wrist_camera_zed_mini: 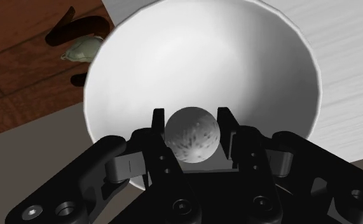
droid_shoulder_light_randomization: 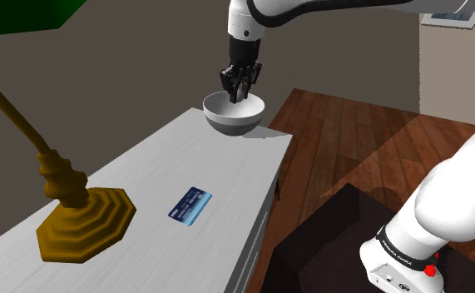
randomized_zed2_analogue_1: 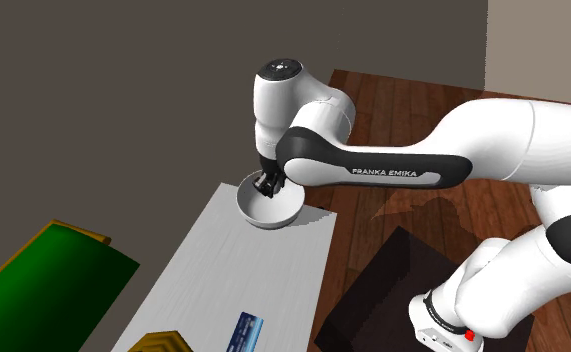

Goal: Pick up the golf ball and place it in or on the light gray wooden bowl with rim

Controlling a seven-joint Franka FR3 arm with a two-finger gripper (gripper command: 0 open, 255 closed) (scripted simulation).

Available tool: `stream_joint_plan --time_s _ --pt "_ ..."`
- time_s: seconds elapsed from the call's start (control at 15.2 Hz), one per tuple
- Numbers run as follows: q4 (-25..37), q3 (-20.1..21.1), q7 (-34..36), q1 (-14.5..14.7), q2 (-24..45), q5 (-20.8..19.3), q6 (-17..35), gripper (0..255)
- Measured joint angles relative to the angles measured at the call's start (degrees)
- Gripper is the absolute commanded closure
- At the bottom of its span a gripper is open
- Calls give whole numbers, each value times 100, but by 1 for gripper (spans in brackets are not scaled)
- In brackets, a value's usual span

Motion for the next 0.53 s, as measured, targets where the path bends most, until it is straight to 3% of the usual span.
stream_joint_plan --time_s 0.26,0.33,0.53 --pt "-24 -2 -3 -1 -6 2 20 255" --pt "-25 -2 -3 -1 -6 2 21 0" --pt "-25 -2 -3 -2 -7 2 21 0"
